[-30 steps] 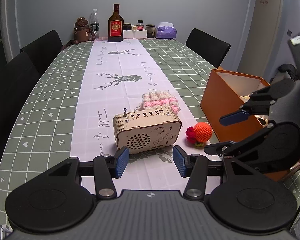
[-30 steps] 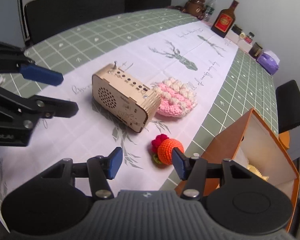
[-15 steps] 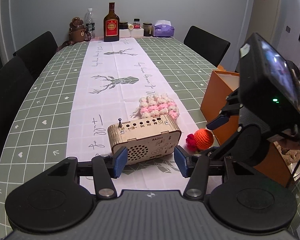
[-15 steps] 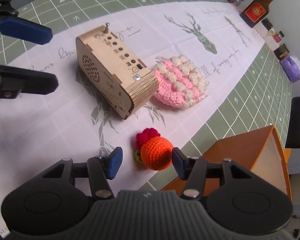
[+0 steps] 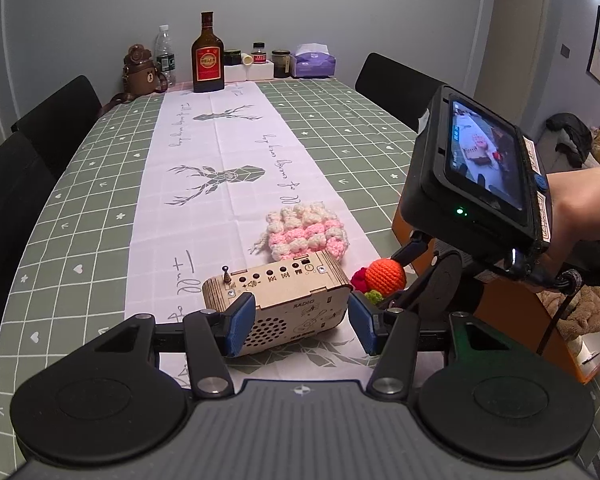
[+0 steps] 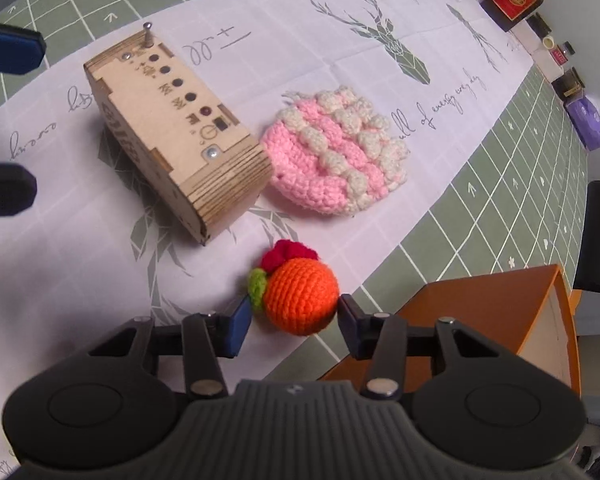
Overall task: Organize soft objects
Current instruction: 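Grasp the pink-and-white crocheted pouch with the left tool while the right tool holds the orange ball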
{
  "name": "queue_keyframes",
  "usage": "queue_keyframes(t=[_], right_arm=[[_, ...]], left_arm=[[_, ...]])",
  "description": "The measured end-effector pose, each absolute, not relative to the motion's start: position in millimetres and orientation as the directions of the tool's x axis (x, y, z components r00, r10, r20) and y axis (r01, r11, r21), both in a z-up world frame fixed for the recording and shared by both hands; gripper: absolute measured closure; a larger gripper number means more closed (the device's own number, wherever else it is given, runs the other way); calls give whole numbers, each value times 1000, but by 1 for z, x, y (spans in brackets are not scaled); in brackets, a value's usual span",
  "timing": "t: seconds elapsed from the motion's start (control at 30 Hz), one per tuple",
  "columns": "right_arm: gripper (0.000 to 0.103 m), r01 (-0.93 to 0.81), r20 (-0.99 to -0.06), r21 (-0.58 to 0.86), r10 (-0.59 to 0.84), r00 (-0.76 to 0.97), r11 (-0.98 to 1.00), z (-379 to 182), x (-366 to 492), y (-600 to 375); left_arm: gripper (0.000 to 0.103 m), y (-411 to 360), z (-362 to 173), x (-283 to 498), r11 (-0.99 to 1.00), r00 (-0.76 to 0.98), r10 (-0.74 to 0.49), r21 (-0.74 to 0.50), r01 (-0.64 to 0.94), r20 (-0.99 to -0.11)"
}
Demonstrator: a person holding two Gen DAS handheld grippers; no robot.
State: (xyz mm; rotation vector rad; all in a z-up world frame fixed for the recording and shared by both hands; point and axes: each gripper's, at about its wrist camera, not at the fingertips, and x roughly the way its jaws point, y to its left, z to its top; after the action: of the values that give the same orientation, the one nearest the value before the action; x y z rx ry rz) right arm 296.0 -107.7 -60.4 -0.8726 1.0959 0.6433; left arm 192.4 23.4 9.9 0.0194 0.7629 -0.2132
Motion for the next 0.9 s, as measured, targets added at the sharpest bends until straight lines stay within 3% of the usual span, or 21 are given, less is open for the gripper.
queue_keyframes(t=[0.4,0.5,0.73,0.9], right_arm=[[58,-781,-919,-284,74,386,556,-33,298,-118],[58,-769,-906,-280,107,410,575,-14,302,-125],[58,-749,-888,-253,160,431,612,2,313,-141],[58,-746,-892,-239,164,422,621,-7,321,-143]], left_arm=[[40,16,30,226,969,668,-193,-34,243,-718],[29,8,36,245,960,642,-211,-32,279,-737],[25,13,21,308,949,555,-292,-163,272,-779],[25,9,-7,351,950,443,-276,-172,261,-853]])
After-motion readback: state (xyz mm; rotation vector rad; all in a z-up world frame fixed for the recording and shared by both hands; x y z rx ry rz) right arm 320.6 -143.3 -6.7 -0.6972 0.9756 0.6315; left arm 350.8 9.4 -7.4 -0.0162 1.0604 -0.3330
